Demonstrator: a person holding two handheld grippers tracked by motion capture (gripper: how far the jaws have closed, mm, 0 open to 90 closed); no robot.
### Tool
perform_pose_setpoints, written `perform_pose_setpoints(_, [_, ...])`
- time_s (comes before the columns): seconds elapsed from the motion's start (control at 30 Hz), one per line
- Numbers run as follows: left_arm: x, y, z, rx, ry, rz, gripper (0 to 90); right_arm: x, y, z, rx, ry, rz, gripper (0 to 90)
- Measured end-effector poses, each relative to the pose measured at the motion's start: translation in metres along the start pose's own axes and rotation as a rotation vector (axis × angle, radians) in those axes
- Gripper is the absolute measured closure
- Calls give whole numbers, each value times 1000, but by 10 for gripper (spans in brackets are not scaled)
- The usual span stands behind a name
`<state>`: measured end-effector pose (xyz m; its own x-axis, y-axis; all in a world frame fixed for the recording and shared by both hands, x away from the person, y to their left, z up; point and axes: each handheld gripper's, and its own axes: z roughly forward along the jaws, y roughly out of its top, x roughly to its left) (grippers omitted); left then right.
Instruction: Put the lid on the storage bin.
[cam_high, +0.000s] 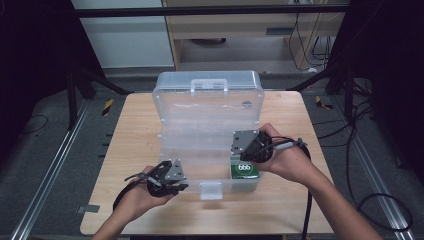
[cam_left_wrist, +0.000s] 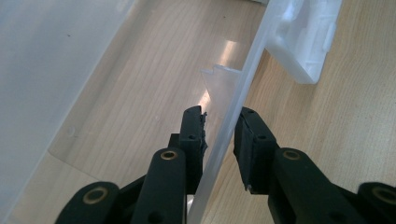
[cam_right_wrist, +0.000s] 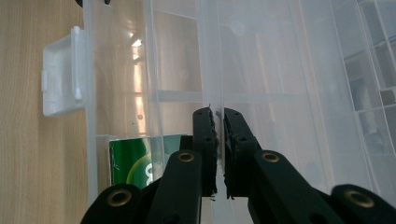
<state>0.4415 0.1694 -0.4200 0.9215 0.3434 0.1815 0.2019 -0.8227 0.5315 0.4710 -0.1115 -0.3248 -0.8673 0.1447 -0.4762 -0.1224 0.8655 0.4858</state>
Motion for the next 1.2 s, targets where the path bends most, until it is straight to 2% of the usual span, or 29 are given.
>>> perform_pose_setpoints(0.2, [-1, 0, 0, -6, 2, -4, 726, 4, -2, 0, -10, 11, 0, 849])
perform_pose_setpoints(0.23, [-5, -1, 1, -7, -5, -64, 726, 6, -3, 0, -8, 10, 5, 849])
perform_pose_setpoints(0.27, [-5, -1, 1, -7, -5, -69, 726, 6, -3, 0, -8, 10, 5, 849])
perform_pose_setpoints(0.3, [-5, -1, 1, -7, -5, -58, 726, 6, -3, 0, -5, 14, 0, 849])
perform_pose_setpoints(0.33, [-1, 0, 0, -6, 11, 0, 726, 7, -3, 0, -5, 20, 0, 849])
perform_pose_setpoints(0.37, [-1, 0, 1, -6, 1, -5, 727, 7, -3, 0, -8, 21, -5, 849])
perform_pose_setpoints(0.57, [-1, 0, 0, -2, 4, -1, 725, 10, -3, 0, 0, 20, -12, 847])
perform_pose_setpoints(0.6, [-5, -1, 1, -4, 0, -49, 725, 10, -3, 0, 0, 20, -12, 847])
perform_pose_setpoints(0.63, [-1, 0, 0, -2, 5, -1, 725, 10, -3, 0, 4, 21, -15, 847])
perform_pose_setpoints(1.2, [-2, 0, 2, -7, 15, 1, 716, 12, -2, 0, 15, 37, -25, 847])
